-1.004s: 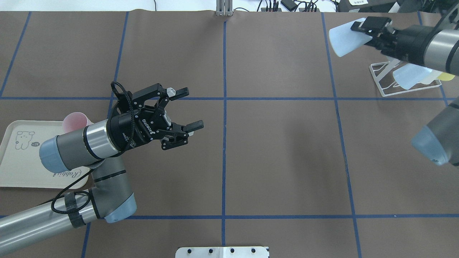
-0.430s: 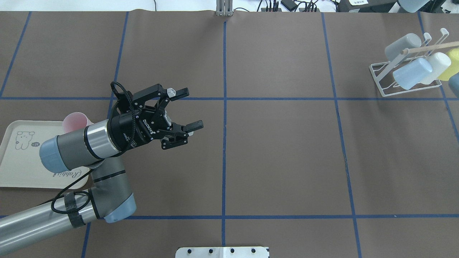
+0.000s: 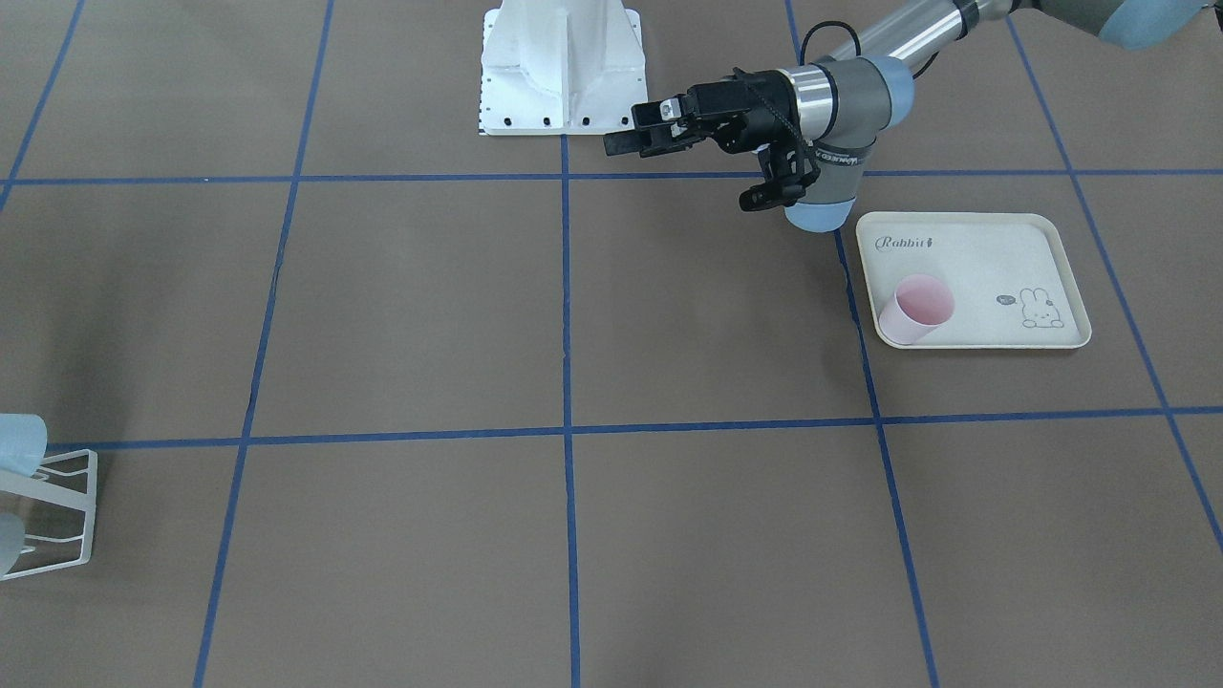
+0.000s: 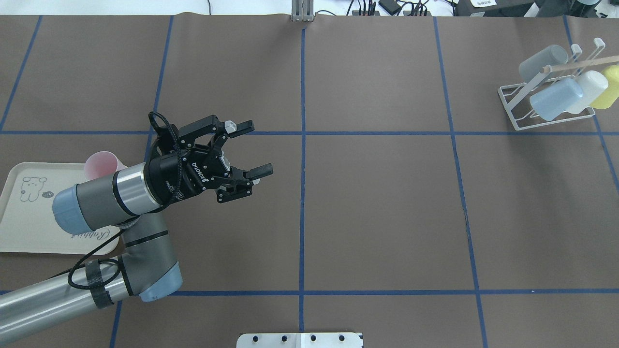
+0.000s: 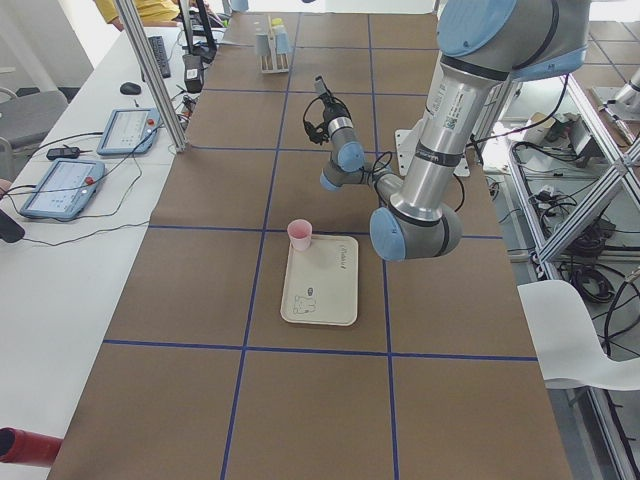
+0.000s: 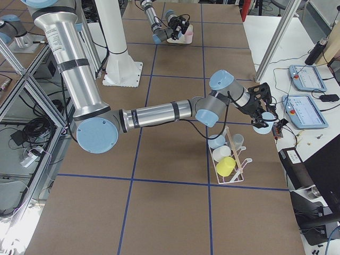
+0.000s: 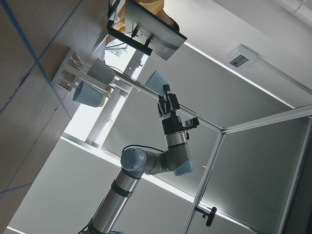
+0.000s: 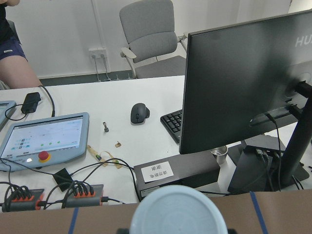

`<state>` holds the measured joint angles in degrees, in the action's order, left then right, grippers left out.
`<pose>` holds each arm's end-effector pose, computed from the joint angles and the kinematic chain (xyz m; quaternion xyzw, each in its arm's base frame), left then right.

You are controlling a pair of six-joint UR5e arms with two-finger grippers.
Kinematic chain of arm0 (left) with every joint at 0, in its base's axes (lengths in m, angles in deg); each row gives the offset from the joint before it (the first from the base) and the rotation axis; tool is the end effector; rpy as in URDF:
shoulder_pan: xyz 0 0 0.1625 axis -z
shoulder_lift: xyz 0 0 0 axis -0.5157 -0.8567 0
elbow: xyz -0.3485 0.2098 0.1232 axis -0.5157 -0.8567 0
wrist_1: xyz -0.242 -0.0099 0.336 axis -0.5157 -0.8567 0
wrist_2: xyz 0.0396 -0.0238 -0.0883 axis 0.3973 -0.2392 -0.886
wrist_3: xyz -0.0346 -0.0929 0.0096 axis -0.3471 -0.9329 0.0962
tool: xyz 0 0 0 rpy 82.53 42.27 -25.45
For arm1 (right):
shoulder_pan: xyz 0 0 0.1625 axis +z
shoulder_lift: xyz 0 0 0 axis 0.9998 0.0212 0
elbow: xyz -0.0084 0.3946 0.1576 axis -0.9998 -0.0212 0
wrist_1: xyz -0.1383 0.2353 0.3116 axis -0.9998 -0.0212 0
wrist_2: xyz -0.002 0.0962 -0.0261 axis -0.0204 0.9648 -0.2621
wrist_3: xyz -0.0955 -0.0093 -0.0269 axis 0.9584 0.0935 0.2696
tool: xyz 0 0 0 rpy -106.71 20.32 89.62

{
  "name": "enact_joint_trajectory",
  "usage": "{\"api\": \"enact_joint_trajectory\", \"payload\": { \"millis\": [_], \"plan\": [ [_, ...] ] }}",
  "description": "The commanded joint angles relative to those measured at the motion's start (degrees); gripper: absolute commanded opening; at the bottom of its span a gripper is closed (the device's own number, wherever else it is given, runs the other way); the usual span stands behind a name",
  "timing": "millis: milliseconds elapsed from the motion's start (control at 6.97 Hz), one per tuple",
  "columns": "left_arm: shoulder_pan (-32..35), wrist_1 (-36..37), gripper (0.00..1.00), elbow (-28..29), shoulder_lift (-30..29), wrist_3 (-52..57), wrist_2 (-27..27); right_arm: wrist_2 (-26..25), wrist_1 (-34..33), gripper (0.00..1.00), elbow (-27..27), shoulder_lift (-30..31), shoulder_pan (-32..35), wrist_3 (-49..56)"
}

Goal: Transfer IKEA cup to right arm and place on rack

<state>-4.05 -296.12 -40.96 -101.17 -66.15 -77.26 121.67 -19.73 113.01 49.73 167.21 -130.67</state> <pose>0.4305 -0.3704 0.2564 -0.1514 0.9293 -0.2050 0.2675 -0.0267 -0.6623 0.4575 0.3695 -0.3367 0.1926 0.8444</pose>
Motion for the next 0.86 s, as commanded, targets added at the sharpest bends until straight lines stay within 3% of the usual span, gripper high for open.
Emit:
{"api": "enact_joint_trajectory", "payload": {
  "millis": [0, 717],
  "plan": [
    [-0.1, 0.0, 0.94, 0.0, 0.0, 0.1, 0.0, 0.2, 1.0, 0.00, -3.0, 0.7, 0.1, 0.8],
    [-0.4, 0.5, 0.94, 0.0, -0.1, 0.1, 0.0, 3.5, 2.1, 0.00, -5.0, 2.9, -0.1, 0.8]
  ]
}}
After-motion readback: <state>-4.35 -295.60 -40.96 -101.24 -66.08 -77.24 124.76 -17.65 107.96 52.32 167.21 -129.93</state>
